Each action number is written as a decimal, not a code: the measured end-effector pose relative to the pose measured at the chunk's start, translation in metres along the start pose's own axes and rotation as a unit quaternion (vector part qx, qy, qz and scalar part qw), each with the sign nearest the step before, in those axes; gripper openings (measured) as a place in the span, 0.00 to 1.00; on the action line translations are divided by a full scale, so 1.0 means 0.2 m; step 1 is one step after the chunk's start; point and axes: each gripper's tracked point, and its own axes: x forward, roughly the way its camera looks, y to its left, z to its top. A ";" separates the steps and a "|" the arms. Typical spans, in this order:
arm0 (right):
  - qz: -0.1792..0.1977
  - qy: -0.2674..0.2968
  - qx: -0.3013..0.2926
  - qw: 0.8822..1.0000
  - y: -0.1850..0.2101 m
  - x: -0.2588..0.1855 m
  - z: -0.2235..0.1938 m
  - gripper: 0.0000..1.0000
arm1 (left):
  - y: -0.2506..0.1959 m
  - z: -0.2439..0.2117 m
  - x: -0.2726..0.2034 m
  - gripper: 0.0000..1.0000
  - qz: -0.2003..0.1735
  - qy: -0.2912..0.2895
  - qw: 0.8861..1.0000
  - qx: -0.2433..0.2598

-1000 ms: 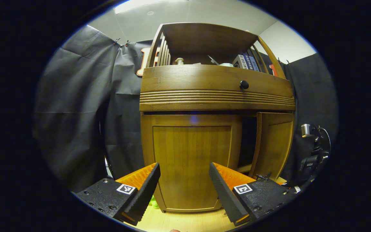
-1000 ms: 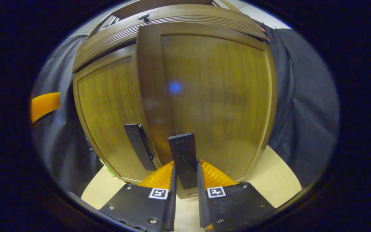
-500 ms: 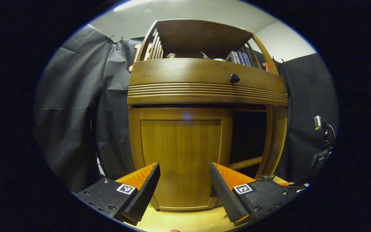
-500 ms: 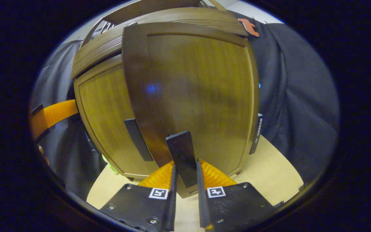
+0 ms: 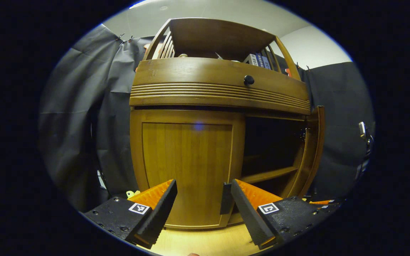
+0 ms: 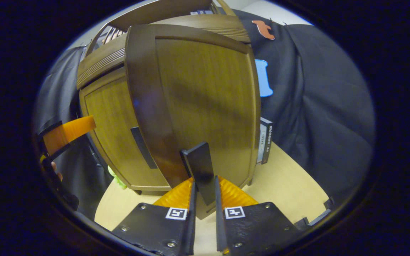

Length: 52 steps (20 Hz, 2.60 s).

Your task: Open the right door of the double-door shoe cabinet with the right hand, and open the left door with the left hand.

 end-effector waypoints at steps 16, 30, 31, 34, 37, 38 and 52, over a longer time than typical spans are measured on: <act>-0.110 -0.009 0.024 0.994 -0.24 -0.13 0.06 0.24 | -0.19 -0.04 -0.02 0.95 -0.047 0.008 0.999 0.005; -0.231 -0.037 0.028 0.972 -0.70 -0.32 0.10 0.19 | -0.36 -0.11 0.13 0.95 -0.097 0.023 0.995 0.007; -0.234 -0.037 0.027 0.971 -0.70 -0.33 0.10 0.19 | -0.37 -0.12 0.15 0.95 -0.101 0.024 0.995 0.008; -0.247 -0.044 0.023 0.968 -0.71 -0.34 0.12 0.19 | -0.41 -0.13 0.17 0.95 -0.112 0.025 0.993 0.014; -0.259 -0.057 0.020 0.964 -0.73 -0.36 0.16 0.19 | -0.44 -0.16 0.21 0.95 -0.117 0.028 0.992 0.021; -0.264 -0.062 0.018 0.962 -0.73 -0.38 0.19 0.19 | -0.44 -0.17 0.22 0.95 -0.119 0.030 0.992 0.022; -0.333 -0.146 0.041 0.931 -0.94 -0.69 0.41 0.26 | -0.45 -0.37 0.38 0.95 -0.113 0.063 0.991 0.030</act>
